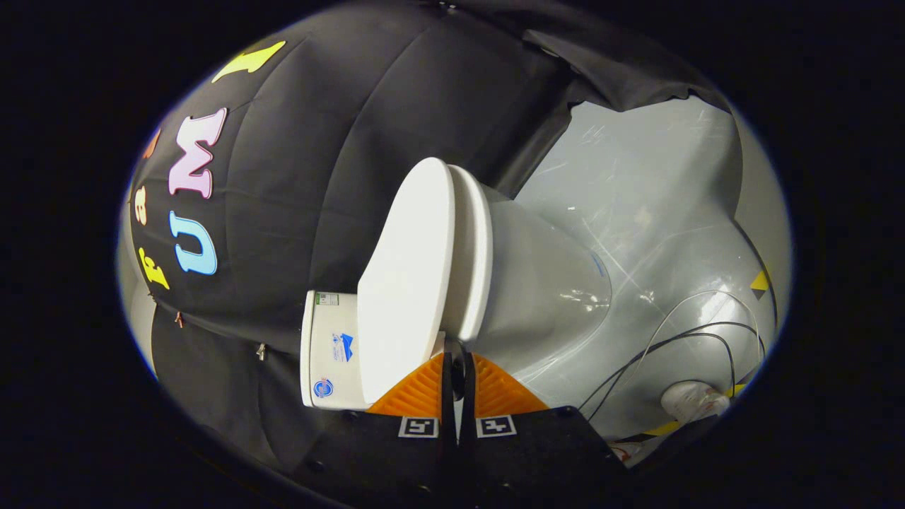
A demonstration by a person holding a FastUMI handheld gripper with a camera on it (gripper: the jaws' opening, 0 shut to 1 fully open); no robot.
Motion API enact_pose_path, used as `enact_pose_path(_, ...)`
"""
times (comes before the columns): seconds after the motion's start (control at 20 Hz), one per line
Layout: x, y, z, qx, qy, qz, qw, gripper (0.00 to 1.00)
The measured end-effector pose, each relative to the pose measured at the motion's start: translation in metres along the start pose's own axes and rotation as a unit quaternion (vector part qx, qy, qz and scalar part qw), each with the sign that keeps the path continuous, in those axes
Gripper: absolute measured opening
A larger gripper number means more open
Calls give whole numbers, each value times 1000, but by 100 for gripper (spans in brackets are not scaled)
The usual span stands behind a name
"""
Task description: Open the toilet lid.
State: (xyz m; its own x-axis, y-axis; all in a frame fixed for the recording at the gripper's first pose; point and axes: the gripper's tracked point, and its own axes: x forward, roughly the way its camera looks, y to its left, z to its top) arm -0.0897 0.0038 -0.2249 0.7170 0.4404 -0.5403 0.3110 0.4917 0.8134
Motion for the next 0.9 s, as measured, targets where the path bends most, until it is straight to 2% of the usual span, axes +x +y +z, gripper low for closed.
enact_pose_path(0.55, -24, 55, 5, -66, -12, -35, 997, 5)
enact_pose_path(0.9, -38, 118, 0, -109, -12, -28, 994, 5)
